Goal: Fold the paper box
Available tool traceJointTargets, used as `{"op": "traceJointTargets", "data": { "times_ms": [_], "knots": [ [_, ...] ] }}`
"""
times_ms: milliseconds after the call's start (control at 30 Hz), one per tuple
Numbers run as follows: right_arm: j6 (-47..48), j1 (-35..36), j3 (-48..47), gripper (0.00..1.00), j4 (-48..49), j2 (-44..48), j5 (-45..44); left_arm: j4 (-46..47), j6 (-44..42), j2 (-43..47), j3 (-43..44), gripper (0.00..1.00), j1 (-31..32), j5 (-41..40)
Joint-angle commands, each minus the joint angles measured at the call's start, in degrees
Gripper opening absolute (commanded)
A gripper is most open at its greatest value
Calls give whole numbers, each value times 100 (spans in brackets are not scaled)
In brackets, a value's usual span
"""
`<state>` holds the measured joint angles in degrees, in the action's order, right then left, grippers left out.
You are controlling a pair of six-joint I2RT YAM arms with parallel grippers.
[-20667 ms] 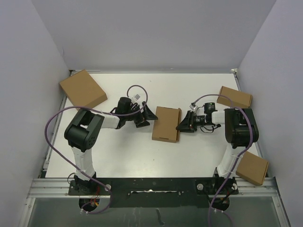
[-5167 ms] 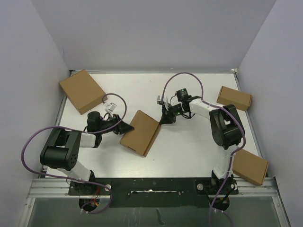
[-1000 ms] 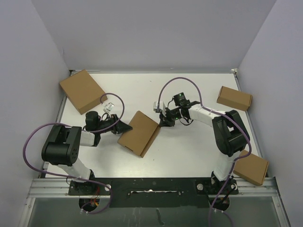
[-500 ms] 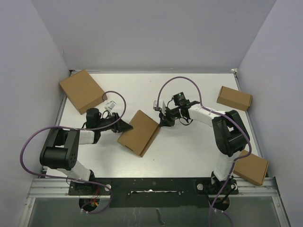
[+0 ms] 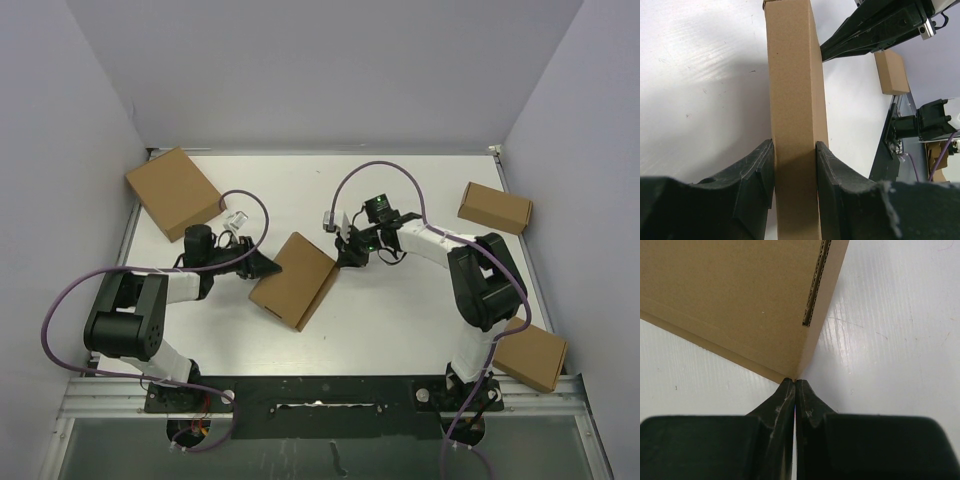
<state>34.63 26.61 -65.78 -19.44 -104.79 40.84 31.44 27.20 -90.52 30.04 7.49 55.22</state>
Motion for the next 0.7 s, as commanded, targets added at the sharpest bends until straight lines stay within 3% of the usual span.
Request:
{"op": "traceJointTargets", "data": {
  "times_ms": [0,533,667],
  "knots": [
    [-232,32,-329,0,139,82,1,40,-283,311,125,0,16,-148],
    [474,-516,-384,23,-611,219,1172,-924,-699,537,405,0,-15,-653],
    [383,-687,-382,25,-594,198,1275,-1359,-865,646,581,0,5,-778]
  ]
}}
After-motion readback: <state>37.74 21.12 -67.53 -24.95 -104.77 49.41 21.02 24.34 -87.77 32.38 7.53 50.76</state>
